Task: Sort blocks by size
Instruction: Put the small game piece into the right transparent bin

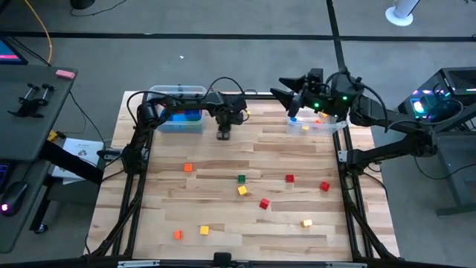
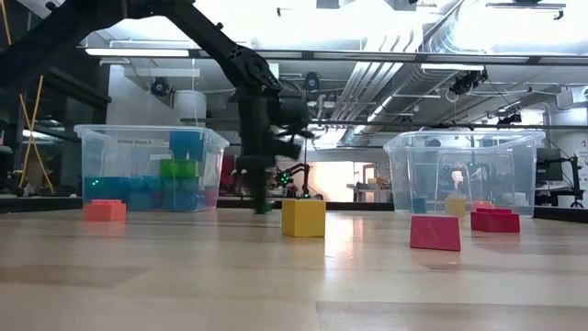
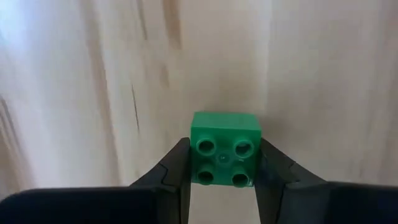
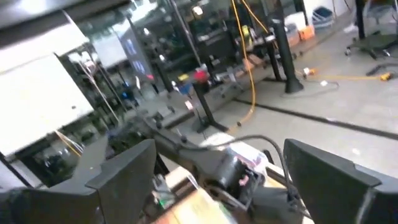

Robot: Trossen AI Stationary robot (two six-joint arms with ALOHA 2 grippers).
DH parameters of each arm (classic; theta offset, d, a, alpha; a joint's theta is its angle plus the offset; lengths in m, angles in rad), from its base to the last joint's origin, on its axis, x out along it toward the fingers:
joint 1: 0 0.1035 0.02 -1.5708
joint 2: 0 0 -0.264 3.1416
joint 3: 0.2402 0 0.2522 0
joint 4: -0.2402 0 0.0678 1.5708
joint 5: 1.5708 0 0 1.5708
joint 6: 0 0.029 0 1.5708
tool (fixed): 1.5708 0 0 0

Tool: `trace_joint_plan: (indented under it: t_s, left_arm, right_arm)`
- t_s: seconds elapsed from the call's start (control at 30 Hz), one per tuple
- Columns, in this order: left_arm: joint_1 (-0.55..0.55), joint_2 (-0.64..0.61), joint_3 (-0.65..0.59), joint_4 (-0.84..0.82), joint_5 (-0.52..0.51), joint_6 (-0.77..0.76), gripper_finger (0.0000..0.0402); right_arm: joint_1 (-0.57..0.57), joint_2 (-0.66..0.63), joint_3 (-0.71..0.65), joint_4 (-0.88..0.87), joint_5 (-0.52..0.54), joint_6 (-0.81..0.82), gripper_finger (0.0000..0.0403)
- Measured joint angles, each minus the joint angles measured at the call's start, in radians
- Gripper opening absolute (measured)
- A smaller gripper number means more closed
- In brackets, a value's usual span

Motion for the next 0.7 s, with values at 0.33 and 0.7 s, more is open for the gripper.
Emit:
trace_joint_plan:
  t_s: [0.33, 0.7]
  left_arm:
    - [-0.036, -0.188, 0.001, 0.709, 0.233, -0.417, 0.0089]
    - [-0.135, 0.058, 0.228, 1.106, 0.201, -0.529, 0.0089]
  right_arm:
    - [0.0, -0.05, 0.001, 0.213, -0.007, -0.057, 0.035]
    - [0.0, -0.049, 0.001, 0.242, -0.006, -0.075, 0.035]
